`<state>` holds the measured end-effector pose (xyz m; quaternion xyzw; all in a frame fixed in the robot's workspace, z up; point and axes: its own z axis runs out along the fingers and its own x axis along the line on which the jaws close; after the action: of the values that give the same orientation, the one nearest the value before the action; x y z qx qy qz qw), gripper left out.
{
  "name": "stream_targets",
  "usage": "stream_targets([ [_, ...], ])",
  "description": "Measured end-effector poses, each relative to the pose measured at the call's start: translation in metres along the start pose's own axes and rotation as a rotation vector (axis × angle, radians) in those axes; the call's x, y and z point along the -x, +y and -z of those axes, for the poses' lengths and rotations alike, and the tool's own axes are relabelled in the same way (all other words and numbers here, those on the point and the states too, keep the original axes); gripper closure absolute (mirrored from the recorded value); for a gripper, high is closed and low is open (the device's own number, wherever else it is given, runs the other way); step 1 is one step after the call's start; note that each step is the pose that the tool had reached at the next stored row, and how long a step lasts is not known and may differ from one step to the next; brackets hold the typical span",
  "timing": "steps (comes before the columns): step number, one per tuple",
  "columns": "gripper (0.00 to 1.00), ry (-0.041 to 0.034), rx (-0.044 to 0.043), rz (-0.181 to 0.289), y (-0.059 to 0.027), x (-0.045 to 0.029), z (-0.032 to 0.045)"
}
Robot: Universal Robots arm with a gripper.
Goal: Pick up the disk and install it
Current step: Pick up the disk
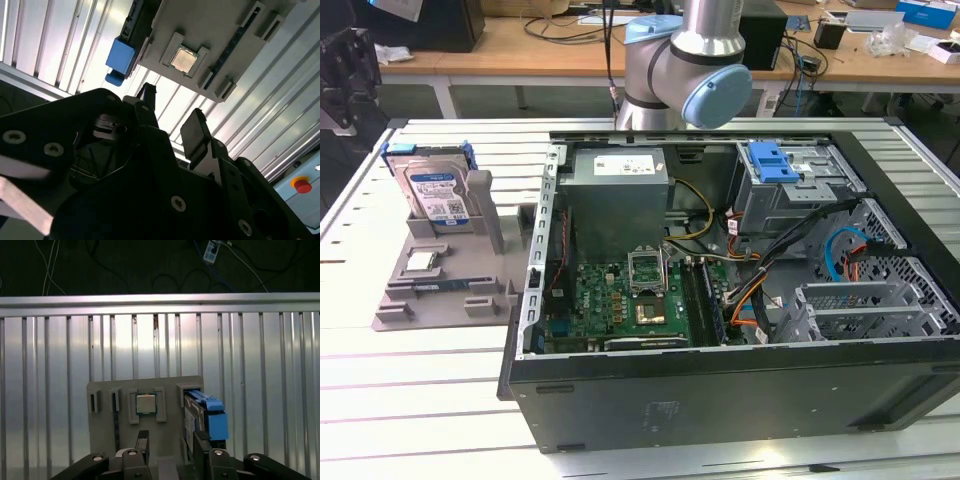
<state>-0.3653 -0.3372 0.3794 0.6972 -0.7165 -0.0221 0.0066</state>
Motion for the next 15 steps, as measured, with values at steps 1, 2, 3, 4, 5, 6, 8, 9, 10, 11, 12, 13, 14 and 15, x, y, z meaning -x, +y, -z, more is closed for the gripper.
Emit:
stream_targets([
  [1, 0.52, 0.0001, 0.0001, 0.0, -0.0004, 0.0026, -0.0001],
  [2, 0.52, 0.0001, 0.0, 0.0, -0.0006, 0.0048, -0.0003],
  [3, 0.52, 0.0, -0.0001, 0.0, -0.0009, 0.0074, -0.0006],
  [4, 0.52, 0.0, -0.0002, 0.0, -0.0013, 0.0102, -0.0008],
  [5, 0.52, 0.0001, 0.0, 0.0, -0.0023, 0.0146, -0.0011],
  [6, 0.52, 0.0, 0.0, 0.0, -0.003, 0.0169, -0.0013],
  [8, 0.52, 0.0, -0.0001, 0.0, -0.0045, 0.0222, -0.0019],
  [9, 0.52, 0.0, -0.0001, 0.0, -0.0048, 0.0232, -0.0021],
  [10, 0.52, 0.0001, 0.0, 0.0, -0.0052, 0.0249, -0.0023],
  [11, 0.52, 0.0, 0.0, 0.0, -0.0058, 0.0277, -0.0028],
  [12, 0.52, 0.0001, 0.0, 0.0, -0.0063, 0.0293, -0.0033],
  [13, 0.52, 0.0, 0.0, 0.0, -0.0066, 0.0305, -0.0037],
  [14, 0.52, 0.0, 0.0, 0.0, -0.007, 0.0314, -0.004],
  [15, 0.52, 0.0001, 0.0, 0.0, -0.0073, 0.0322, -0.0044],
])
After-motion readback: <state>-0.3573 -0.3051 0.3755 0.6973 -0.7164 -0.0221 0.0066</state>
